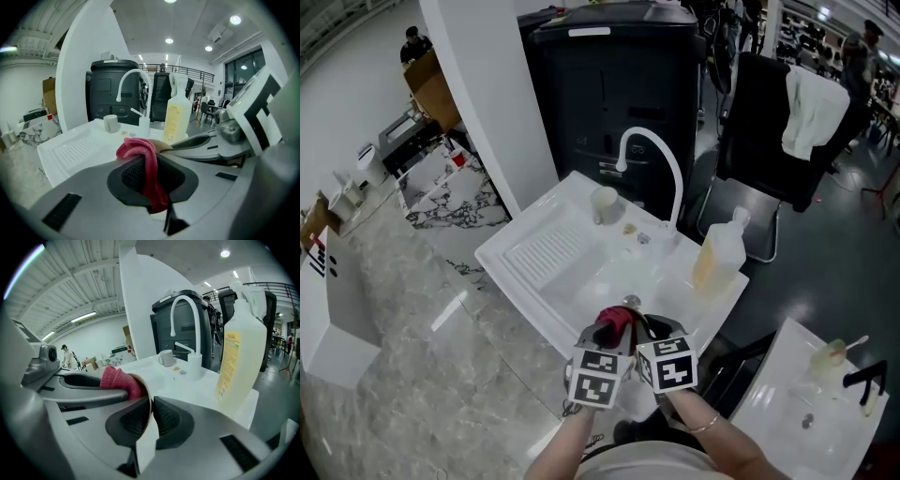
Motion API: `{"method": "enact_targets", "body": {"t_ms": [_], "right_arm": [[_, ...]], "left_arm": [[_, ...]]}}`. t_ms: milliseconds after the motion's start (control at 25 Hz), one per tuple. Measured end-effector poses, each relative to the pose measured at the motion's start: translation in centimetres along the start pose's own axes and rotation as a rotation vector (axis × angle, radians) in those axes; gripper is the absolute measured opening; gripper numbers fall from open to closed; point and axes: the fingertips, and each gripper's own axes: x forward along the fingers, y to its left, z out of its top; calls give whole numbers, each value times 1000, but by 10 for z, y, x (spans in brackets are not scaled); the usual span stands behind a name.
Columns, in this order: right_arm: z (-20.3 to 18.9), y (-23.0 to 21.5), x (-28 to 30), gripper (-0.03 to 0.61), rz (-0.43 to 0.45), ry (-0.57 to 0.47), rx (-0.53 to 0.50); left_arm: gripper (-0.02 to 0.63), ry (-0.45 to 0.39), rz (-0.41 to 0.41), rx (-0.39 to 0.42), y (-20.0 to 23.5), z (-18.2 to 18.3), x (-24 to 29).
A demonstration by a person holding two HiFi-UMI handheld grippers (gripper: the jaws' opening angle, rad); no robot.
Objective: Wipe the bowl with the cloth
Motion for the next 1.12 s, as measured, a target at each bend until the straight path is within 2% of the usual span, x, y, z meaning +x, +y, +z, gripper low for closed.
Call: {"method": "enact_targets", "body": {"t_ms": [160, 280, 440, 720, 840, 960, 1120], "right_arm": [[-3, -4, 2, 28, -13, 2, 5], [-5, 0, 10, 28, -7, -4, -1], [-8, 1, 13, 25, -5, 0, -7], [-7, -7, 11, 23, -9, 10, 35], [-10, -11, 10, 21, -10, 10, 55], [-6, -8, 8, 20, 1, -1, 70], [3, 3, 6, 17, 35, -30, 106]], "left_arm": [[47, 6, 57, 58, 11, -5, -4], [48, -1, 86, 60, 23, -12, -11], [48, 5, 124, 5, 35, -19, -25], [47, -69, 162, -87, 47, -9, -60], [48, -120, 152, -120, 44, 0, -70], [47, -167, 104, -121, 31, 15, -68], [47, -158, 29, -98, 10, 17, -45]]}}
